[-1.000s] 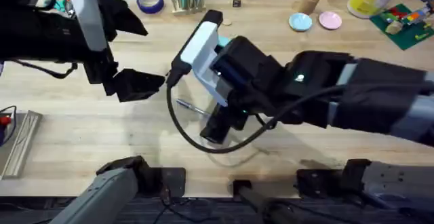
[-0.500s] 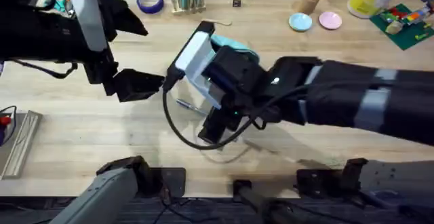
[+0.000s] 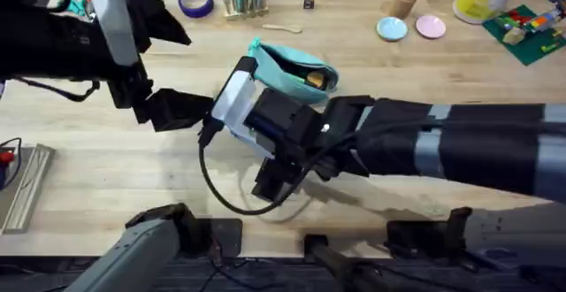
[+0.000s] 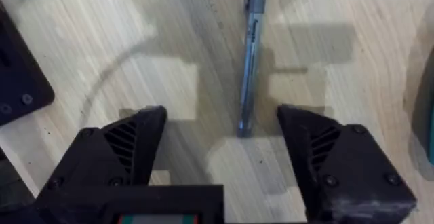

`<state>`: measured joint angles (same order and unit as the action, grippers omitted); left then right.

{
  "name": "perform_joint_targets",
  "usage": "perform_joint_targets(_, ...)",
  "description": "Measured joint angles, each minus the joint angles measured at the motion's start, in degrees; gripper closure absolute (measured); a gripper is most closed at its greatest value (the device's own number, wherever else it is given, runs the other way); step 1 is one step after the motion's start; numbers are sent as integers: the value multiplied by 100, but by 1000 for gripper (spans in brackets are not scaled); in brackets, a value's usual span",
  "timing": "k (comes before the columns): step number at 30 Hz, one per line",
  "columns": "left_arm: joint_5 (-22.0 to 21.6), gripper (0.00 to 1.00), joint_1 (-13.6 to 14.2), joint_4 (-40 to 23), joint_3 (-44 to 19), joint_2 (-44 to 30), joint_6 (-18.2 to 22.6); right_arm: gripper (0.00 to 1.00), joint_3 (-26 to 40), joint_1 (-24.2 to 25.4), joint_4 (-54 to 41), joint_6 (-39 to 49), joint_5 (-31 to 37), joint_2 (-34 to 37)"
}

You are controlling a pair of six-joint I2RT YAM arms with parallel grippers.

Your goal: Unzip the bag, pick up the pens from the table one at a time and place them inside, then zip the bag closed.

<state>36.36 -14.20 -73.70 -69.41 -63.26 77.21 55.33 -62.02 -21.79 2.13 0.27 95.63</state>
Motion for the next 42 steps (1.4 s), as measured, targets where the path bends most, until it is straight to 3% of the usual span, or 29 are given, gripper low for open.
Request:
perform_joint_targets(2,2,8,0,10,0,0,0,32,0,0,16,-29,14,0)
perform_joint_targets(5,1,8,0,30,0,0,0,200,0,7,59,-53,39,11)
perform_joint_targets(7,0,8,0,42,0,2,0,396,0,4,69,-111,46,11)
perform_joint_targets(11,-7,8,0,47,0,0,0,888,0,15,95,-205,156,12)
perform_joint_targets(12,-5,8,-3,66,0,0,-3,940,2,15,100,-212,178,11)
perform_joint_targets(42,6,8,-4,-37,2,0,0,967,64,507,-589,-175,133,-145)
